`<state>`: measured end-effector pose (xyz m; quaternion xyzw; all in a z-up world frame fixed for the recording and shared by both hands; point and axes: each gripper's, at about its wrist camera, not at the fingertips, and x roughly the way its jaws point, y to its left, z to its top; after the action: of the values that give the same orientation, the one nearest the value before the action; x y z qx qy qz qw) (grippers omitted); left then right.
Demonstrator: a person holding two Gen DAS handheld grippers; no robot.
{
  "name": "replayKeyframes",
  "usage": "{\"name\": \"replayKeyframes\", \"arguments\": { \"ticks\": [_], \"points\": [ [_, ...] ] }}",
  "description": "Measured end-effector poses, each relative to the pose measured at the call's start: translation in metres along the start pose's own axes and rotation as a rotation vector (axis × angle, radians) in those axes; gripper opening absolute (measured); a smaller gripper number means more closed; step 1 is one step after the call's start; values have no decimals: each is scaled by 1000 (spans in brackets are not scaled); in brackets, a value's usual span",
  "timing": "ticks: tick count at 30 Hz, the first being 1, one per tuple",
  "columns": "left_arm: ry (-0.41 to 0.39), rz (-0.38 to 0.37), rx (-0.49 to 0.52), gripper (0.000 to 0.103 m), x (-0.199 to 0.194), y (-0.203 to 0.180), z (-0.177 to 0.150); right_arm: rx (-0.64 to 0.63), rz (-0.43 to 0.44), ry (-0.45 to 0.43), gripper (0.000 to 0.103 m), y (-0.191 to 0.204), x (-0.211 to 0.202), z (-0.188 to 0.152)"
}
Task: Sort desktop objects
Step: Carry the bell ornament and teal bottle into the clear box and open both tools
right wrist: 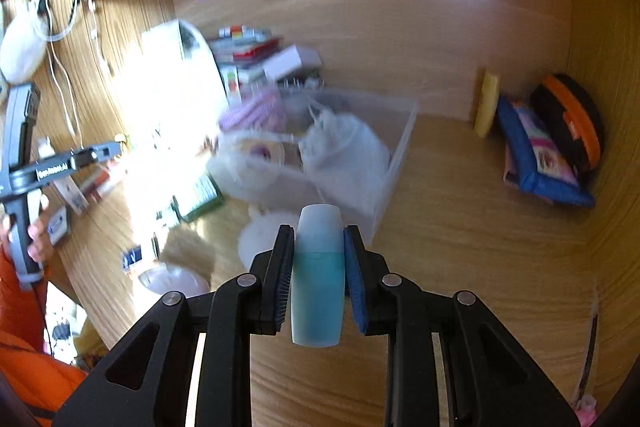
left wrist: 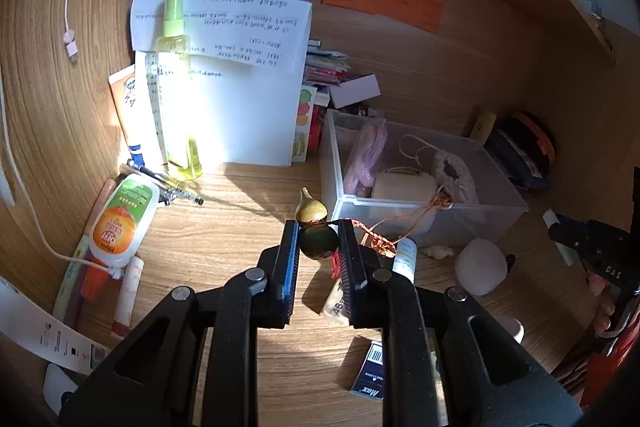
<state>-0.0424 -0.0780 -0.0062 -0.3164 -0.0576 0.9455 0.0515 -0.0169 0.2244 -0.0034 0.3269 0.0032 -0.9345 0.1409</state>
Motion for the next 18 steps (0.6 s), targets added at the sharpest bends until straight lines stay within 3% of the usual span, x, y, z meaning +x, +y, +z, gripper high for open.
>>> {"name": "replayKeyframes", "arguments": {
  "ticks": [8, 18],
  "points": [
    [-44, -23, 92, 18, 6, -22, 31, -11, 7, -53, 23, -3, 4, 26],
    [-108, -69, 130, 18, 14, -38, 69, -2, 22, -99, 23, -16, 15, 61]
  ]
}}
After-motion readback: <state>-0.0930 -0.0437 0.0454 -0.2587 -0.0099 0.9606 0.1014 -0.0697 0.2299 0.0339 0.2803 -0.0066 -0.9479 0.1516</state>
